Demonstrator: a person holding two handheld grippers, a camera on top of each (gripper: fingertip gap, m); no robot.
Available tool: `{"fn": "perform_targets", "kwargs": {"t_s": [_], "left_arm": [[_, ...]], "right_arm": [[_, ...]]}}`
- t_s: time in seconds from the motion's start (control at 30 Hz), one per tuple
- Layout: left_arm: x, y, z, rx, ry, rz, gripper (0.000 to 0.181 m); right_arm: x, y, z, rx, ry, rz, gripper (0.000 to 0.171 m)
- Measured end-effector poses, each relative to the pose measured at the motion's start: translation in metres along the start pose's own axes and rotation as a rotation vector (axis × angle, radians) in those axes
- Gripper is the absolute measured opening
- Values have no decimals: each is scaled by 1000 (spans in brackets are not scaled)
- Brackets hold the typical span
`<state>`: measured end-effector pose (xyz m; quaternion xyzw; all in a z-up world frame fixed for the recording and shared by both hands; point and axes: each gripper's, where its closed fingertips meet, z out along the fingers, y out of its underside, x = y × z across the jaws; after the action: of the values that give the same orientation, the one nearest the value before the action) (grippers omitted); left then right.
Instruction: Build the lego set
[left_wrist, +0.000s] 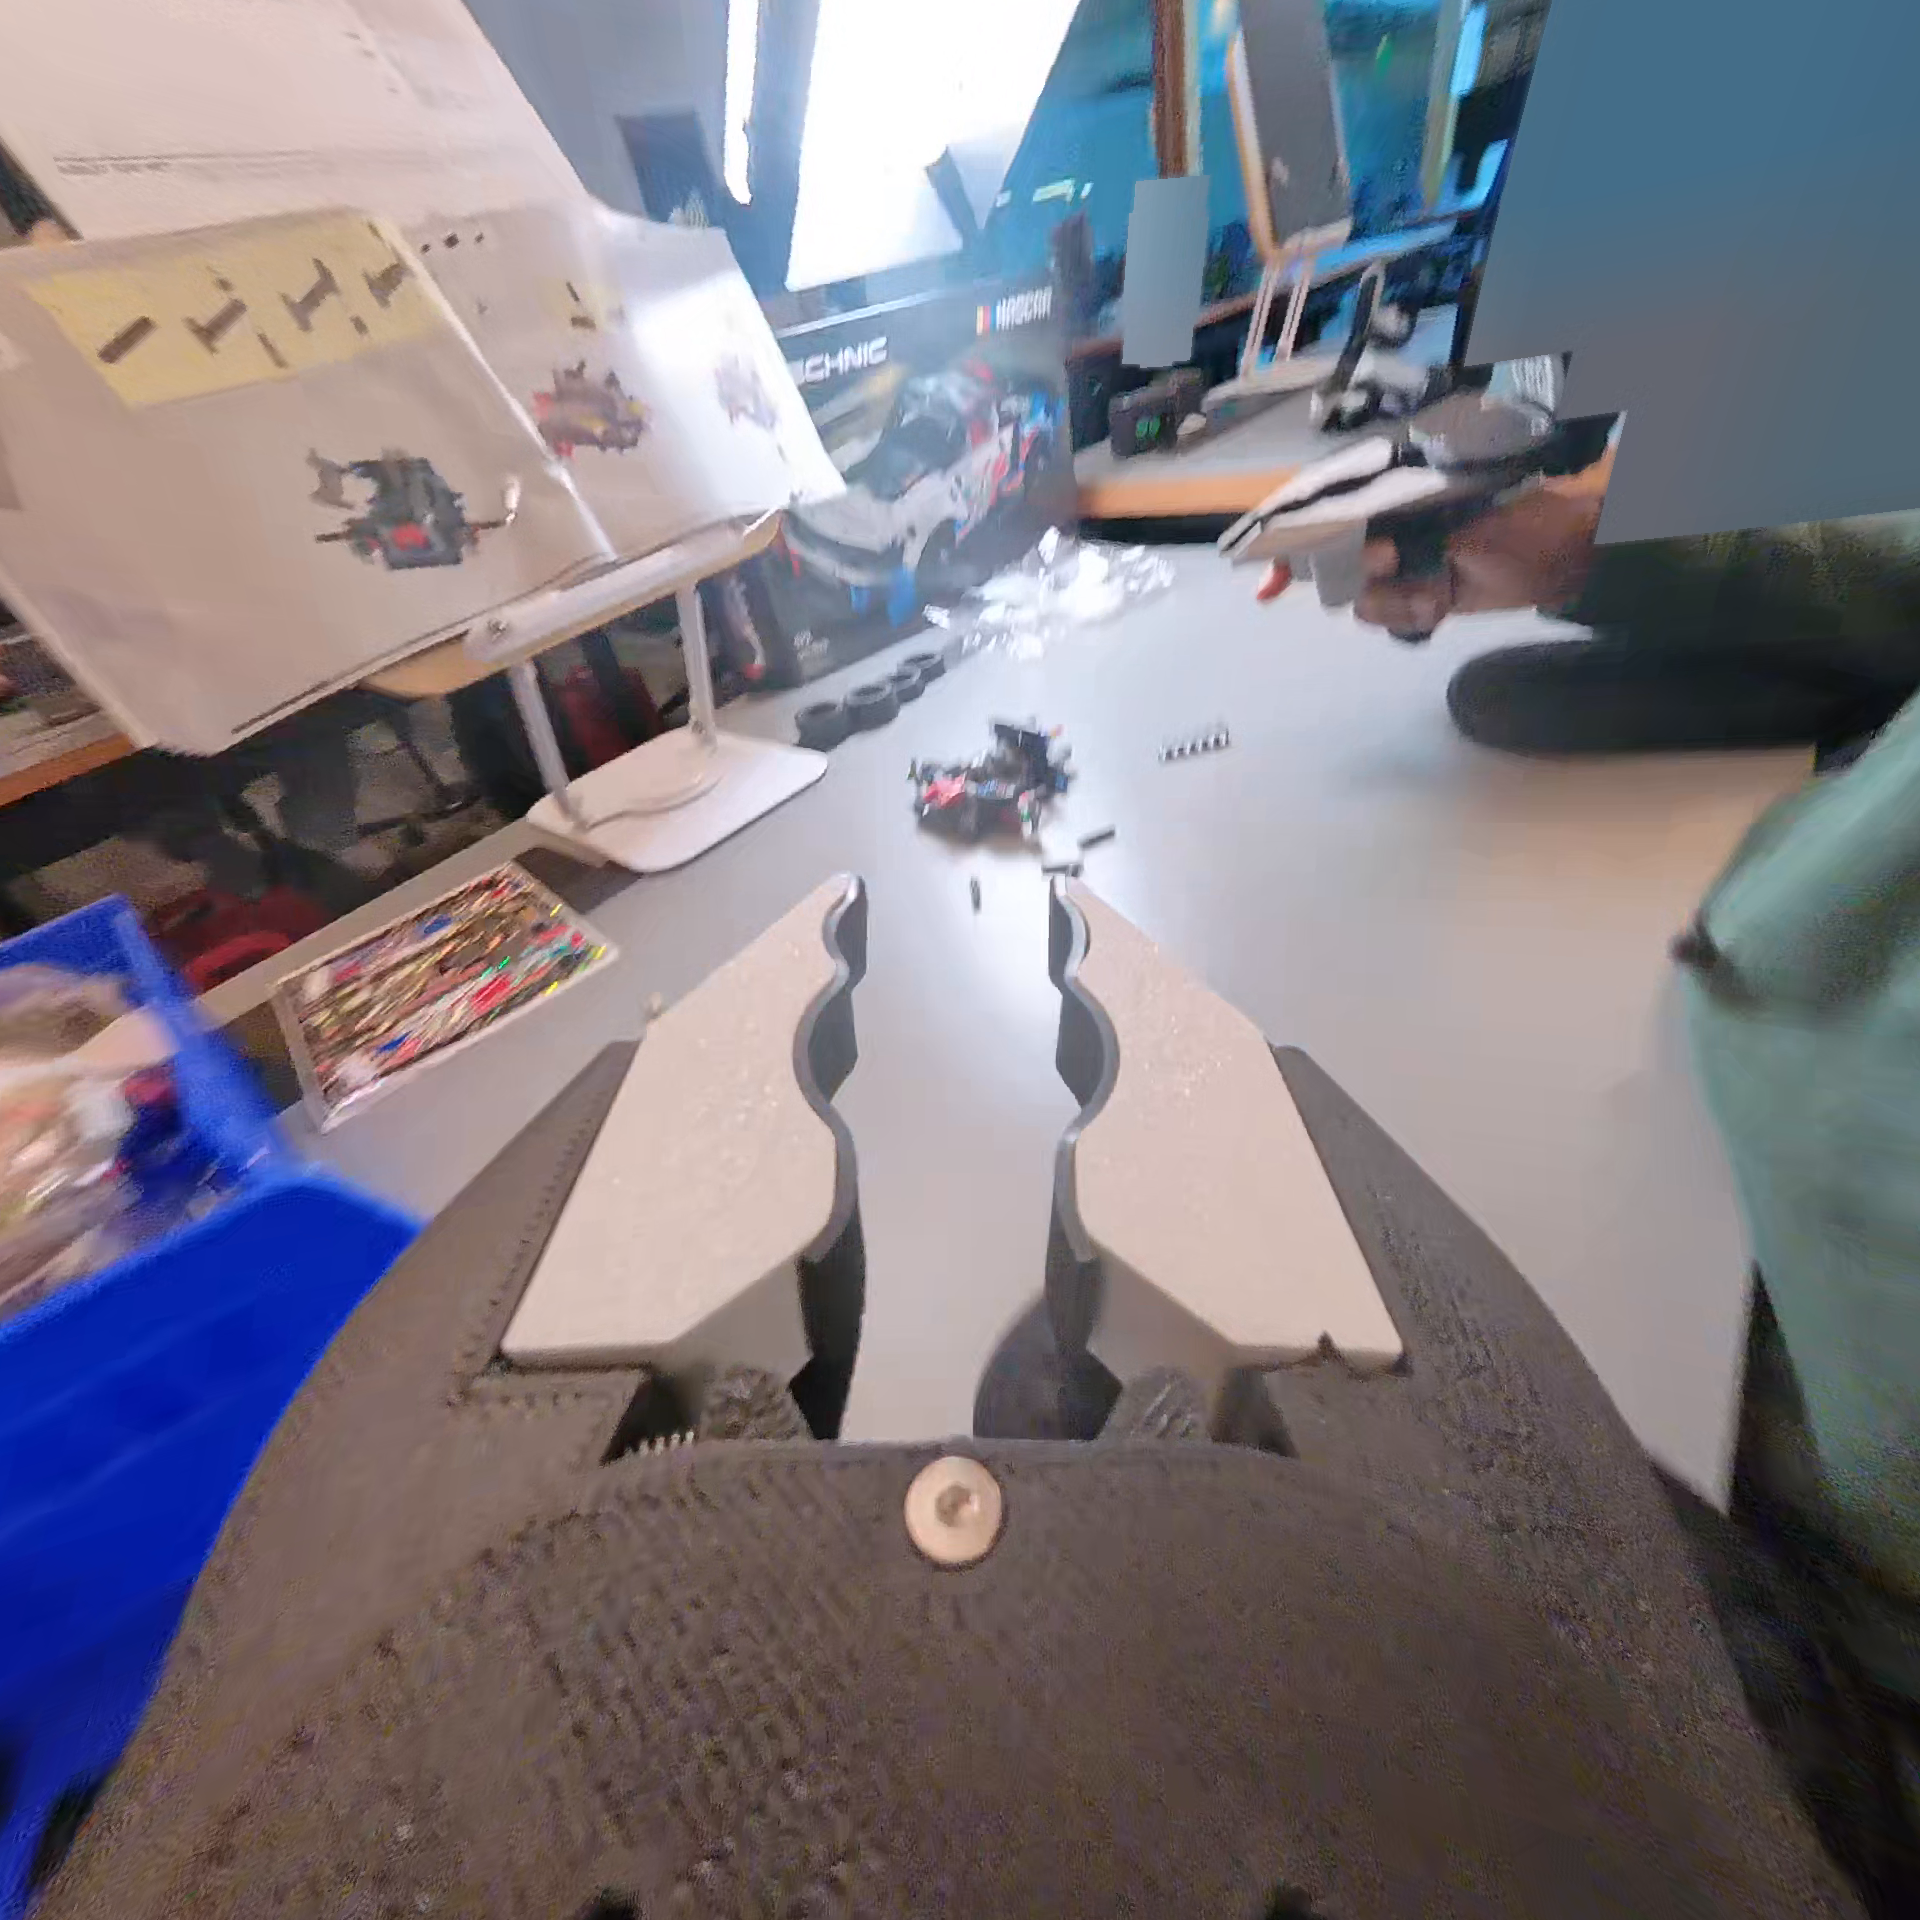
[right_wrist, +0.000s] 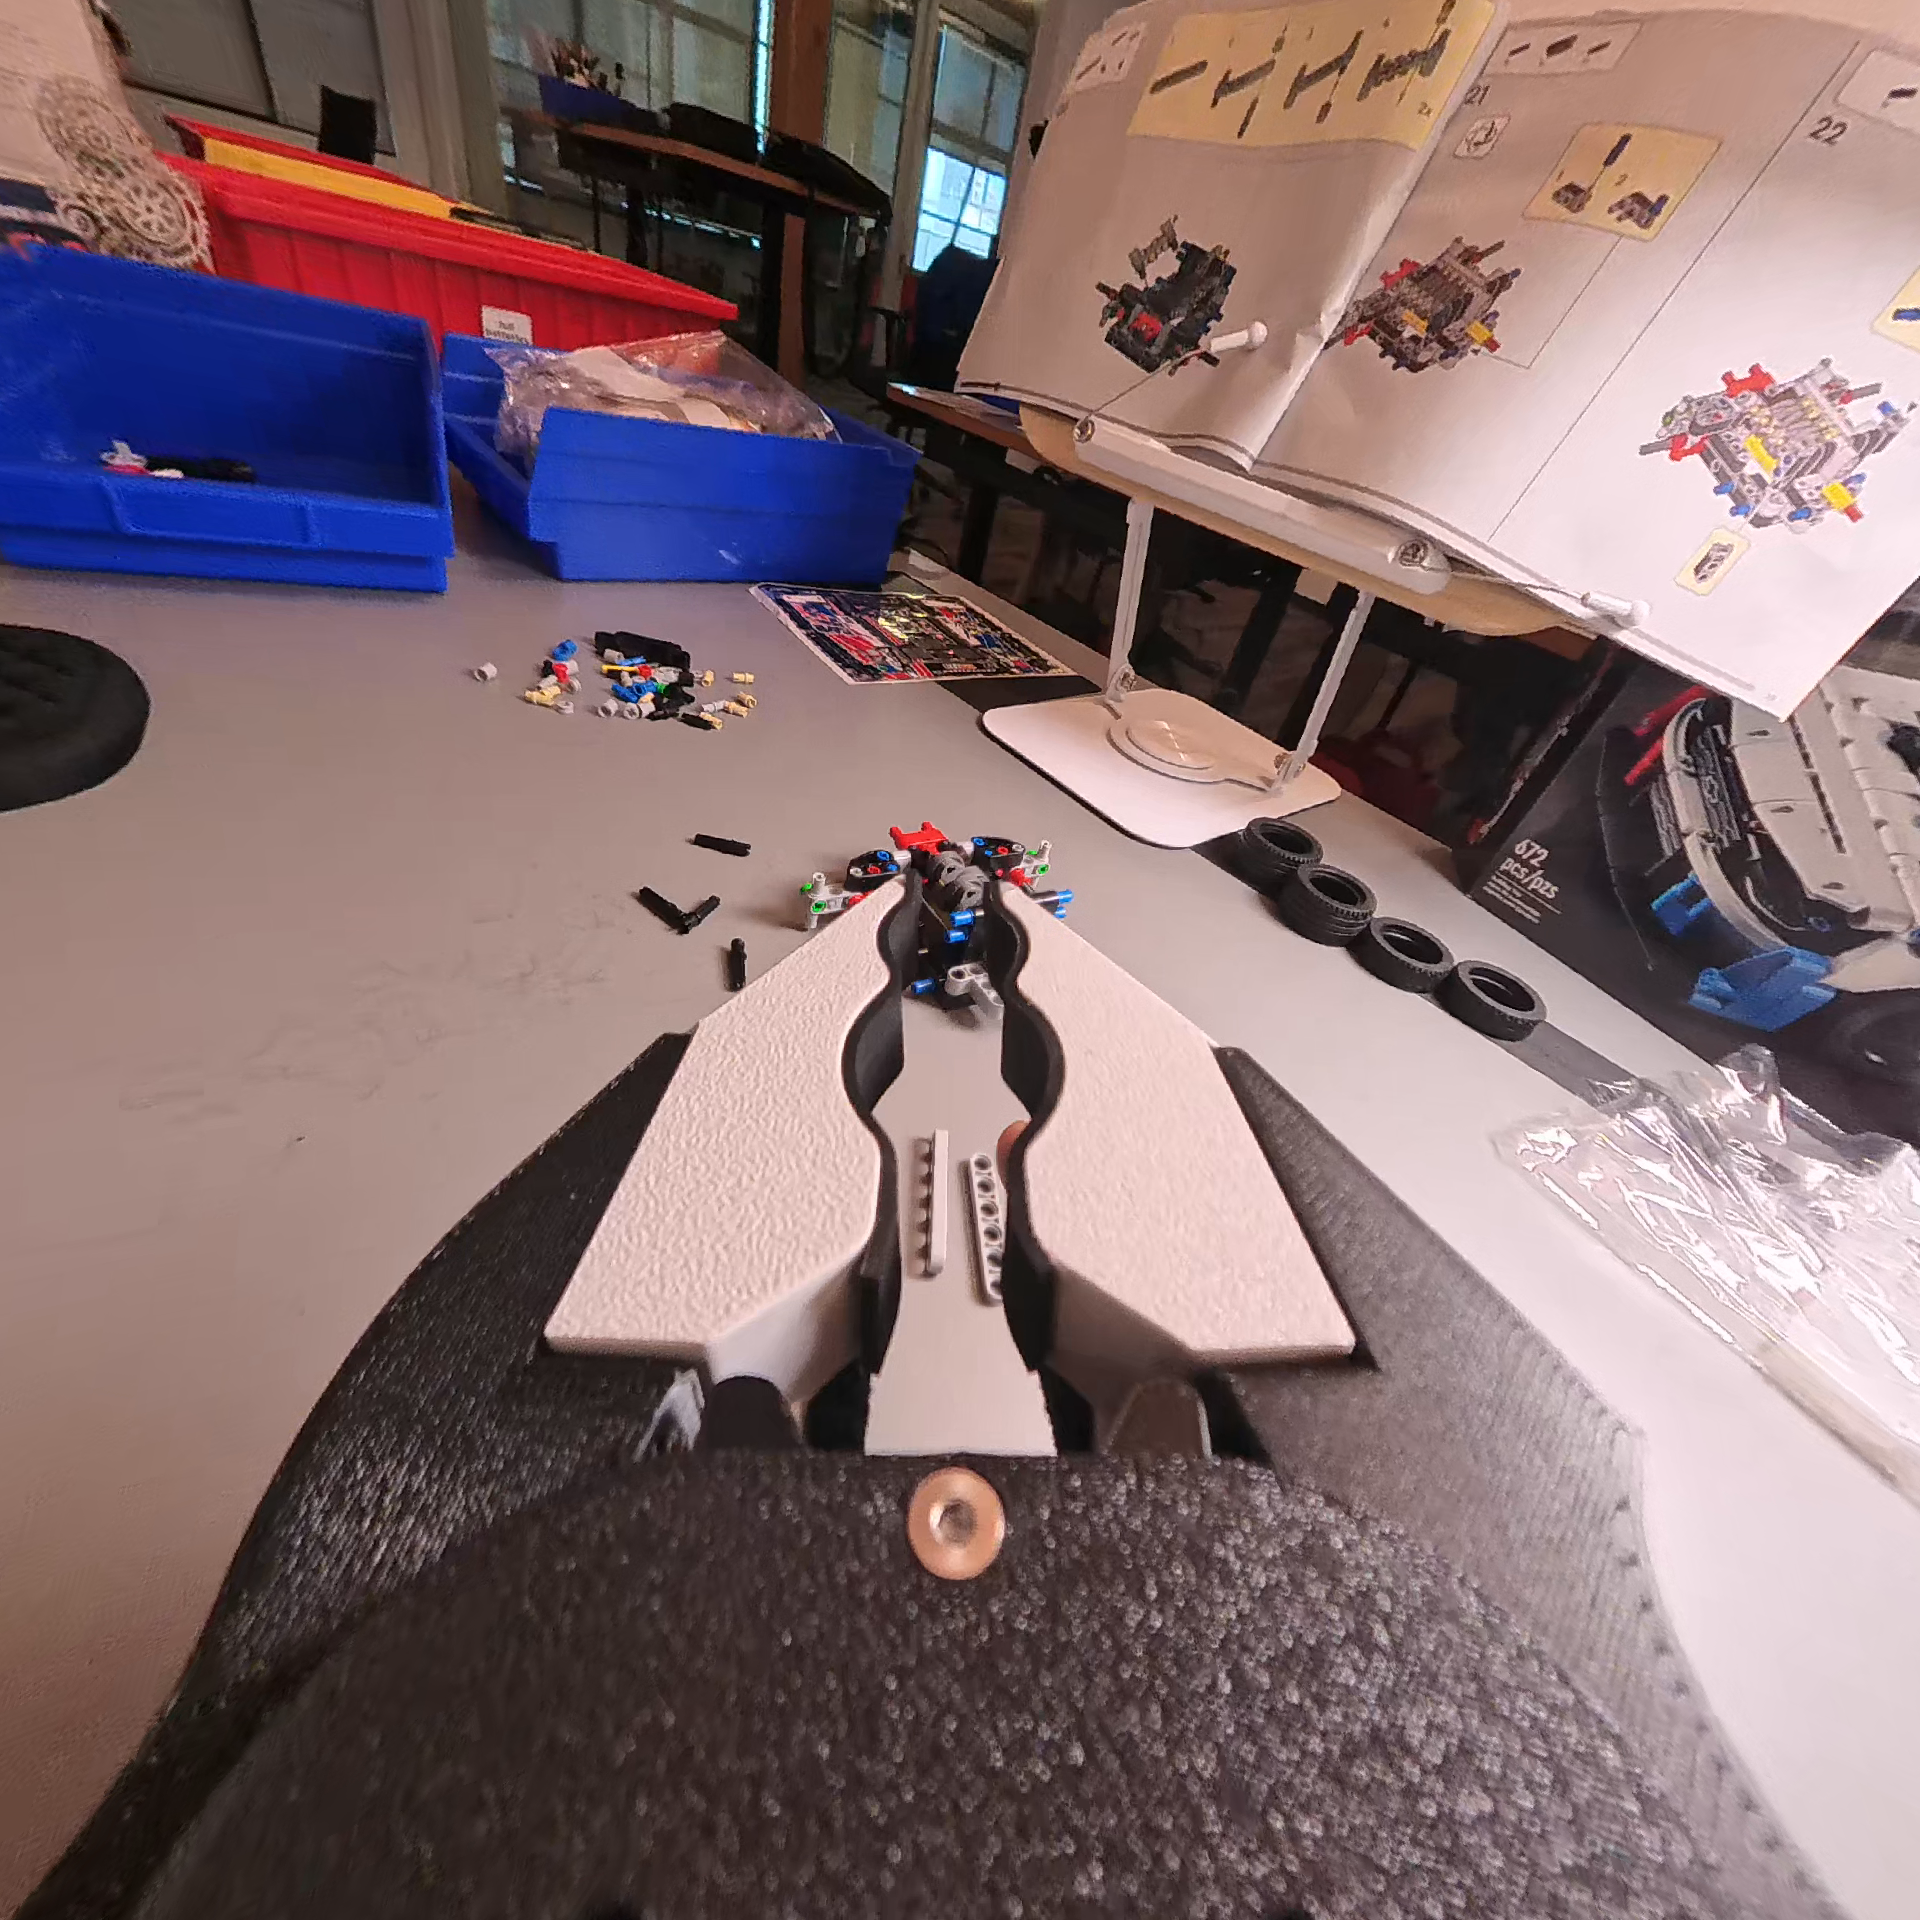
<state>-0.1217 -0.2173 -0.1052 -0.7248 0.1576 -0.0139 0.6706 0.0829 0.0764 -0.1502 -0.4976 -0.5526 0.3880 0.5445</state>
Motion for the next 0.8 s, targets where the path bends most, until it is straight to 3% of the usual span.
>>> {"fn": "perform_targets", "kwargs": {"t_s": [0.1, 0.17, 0.23, 0.33, 0.43, 0.6, 0.7, 0.8], "left_arm": [[6, 25, -68, -174, -53, 13, 30], [15, 72, -126, -485, -40, -60, 23], [50, 121, -203, -847, 71, -336, 21], [93, 156, -291, -1071, 125, -788, 23], [120, 211, -342, -1204, 92, -1022, 28], [217, 350, -462, -1931, 120, -1271, 58], [272, 390, -509, -2253, 266, -1282, 82], [298, 417, -522, -2337, 307, -1302, 80]], "right_arm": [[1, 0, 2, -3, 1, 11, 9], [0, 1, 2, -12, 5, -2, 9], [-1, 2, 2, -20, 14, -17, 9], [2, 3, 2, -25, 30, -19, 9], [7, 5, 5, -33, 38, -4, 9], [6, 12, 11, -60, 29, -4, 9], [4, 15, 13, -76, 22, -4, 10], [4, 17, 14, -89, 26, -8, 9]]}}
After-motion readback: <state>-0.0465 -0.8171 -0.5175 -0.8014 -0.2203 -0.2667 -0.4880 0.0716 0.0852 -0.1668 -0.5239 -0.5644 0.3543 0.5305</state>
